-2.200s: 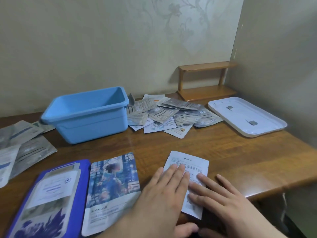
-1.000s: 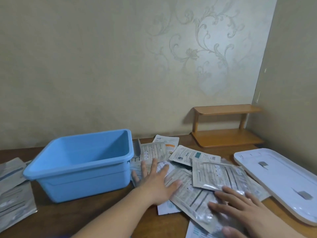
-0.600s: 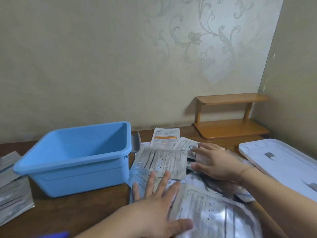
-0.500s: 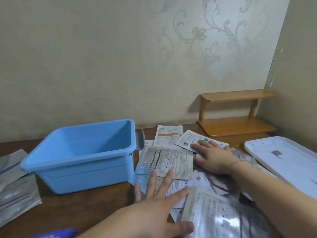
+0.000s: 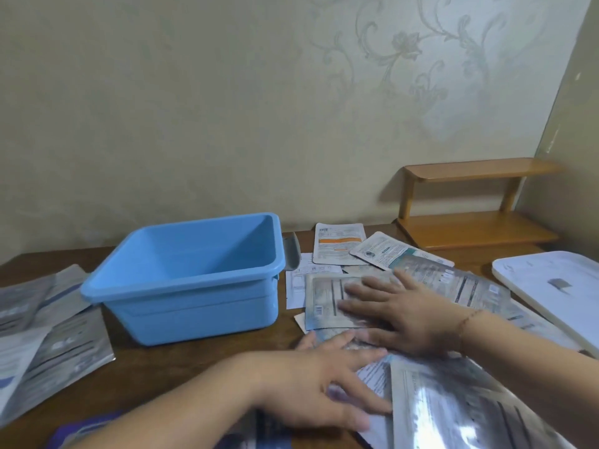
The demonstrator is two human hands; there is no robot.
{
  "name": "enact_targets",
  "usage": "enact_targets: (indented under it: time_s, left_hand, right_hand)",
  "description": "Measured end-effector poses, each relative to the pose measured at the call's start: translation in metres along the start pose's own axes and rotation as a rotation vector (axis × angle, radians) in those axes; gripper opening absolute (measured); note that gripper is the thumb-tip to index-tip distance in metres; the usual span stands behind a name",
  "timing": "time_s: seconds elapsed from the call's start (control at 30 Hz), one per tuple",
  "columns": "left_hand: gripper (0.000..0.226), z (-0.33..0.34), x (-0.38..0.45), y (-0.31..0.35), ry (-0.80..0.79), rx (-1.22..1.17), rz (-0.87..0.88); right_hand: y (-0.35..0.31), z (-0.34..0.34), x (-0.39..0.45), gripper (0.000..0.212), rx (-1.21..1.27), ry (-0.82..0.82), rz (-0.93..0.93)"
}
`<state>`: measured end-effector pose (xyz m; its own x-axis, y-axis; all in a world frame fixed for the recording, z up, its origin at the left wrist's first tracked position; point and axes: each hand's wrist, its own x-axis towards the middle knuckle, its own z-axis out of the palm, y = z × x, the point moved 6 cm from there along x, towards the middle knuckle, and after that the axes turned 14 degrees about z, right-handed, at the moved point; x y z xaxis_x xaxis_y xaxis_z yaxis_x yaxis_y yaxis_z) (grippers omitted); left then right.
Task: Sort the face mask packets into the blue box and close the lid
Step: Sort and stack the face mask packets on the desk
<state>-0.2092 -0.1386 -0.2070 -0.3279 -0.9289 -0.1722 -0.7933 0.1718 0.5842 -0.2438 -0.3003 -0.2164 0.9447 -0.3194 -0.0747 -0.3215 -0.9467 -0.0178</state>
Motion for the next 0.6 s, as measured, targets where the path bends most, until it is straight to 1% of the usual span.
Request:
enact_targets:
  time_s: [0.03,0.1,0.17,0.2,0.23,0.27,0.33,0.4,0.47,0.53,0.57,0.6]
  left_hand:
    - [0.032,-0.011,0.001,-0.001,0.057,-0.022,0.007]
    - [0.03,-0.032,0.0,-0.011,0.284,-0.047,-0.082]
    - [0.043,-0.045,-0.002,-0.027,0.51,0.032,-0.235]
    - [0.051,-0.046,-0.001,-0.034,0.565,0.07,-0.305]
    - [0.061,-0.044,0.003,-0.042,0.577,0.088,-0.37]
    - [0.069,-0.039,0.008,-0.048,0.55,0.098,-0.42]
    - [0.079,-0.03,0.02,-0.056,0.43,0.144,-0.468]
    - [0.078,-0.022,0.028,-0.059,0.302,0.224,-0.471]
    - [0.076,-0.018,0.031,-0.062,0.232,0.28,-0.487]
    - [0.075,-0.017,0.031,-0.067,0.211,0.29,-0.534]
    - [0.074,-0.017,0.033,-0.069,0.213,0.286,-0.563]
    - [0.073,-0.018,0.035,-0.072,0.223,0.278,-0.592]
  right_hand:
    - [0.011,0.005,-0.004,0.072,-0.033,-0.021,0.057]
    - [0.035,0.004,-0.014,0.085,-0.027,0.035,0.162]
    - [0.056,-0.001,-0.027,0.092,-0.038,0.098,0.236]
    - [0.063,-0.004,-0.035,0.091,-0.036,0.105,0.262]
    - [0.067,-0.006,-0.042,0.089,-0.037,0.119,0.279]
    - [0.069,-0.009,-0.049,0.087,-0.038,0.14,0.295]
    - [0.071,-0.015,-0.062,0.077,-0.037,0.215,0.341]
    - [0.077,-0.021,-0.071,0.066,-0.051,0.295,0.407]
    - [0.079,-0.023,-0.08,0.062,-0.095,0.334,0.462]
    - [0.071,-0.03,-0.088,0.056,-0.085,0.401,0.439]
    - [0.062,-0.03,-0.093,0.055,-0.049,0.395,0.392]
    - [0.047,-0.032,-0.099,0.055,0.0,0.347,0.335]
